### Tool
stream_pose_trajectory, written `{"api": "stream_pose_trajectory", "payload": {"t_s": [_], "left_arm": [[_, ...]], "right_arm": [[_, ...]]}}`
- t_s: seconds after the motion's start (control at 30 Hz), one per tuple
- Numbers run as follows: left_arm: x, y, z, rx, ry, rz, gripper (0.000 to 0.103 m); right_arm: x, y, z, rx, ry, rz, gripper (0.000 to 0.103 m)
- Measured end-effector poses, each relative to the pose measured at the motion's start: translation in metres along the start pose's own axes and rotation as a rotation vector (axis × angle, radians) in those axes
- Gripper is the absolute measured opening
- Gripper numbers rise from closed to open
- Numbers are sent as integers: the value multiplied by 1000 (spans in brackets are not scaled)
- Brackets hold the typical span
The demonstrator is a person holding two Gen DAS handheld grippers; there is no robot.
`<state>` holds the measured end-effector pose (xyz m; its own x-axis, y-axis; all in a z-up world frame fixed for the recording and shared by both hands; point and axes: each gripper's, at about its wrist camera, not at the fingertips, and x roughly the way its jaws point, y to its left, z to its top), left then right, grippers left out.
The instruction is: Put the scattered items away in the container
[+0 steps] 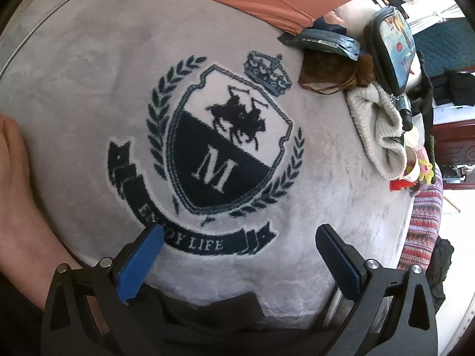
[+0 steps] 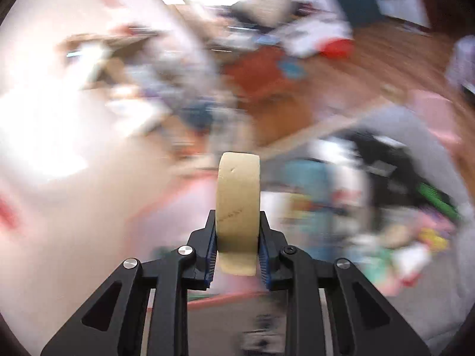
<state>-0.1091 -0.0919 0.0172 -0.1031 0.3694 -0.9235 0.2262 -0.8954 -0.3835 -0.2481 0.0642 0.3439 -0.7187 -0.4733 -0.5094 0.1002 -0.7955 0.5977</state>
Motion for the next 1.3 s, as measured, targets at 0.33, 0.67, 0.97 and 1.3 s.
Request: {"api": "stream_pose_trajectory", "payload": {"t_s": [0.33,0.67,0.97,1.3], "left_arm": [[-12,26,9,2,23,-38,102],[-12,1,-6,59,-47,-4,102],[-70,-91,-4,396,-443,216,103],[-9,-245,111,583,-462,390,103]], "right_arm": [[-39,150,-18,-171,-133,141,88],[-122,-118,-57,362,-267,-146,89],[-128,-359,-210,1099,-210,-151,82],[-106,-368,-180,1069,-192,38,84]]}}
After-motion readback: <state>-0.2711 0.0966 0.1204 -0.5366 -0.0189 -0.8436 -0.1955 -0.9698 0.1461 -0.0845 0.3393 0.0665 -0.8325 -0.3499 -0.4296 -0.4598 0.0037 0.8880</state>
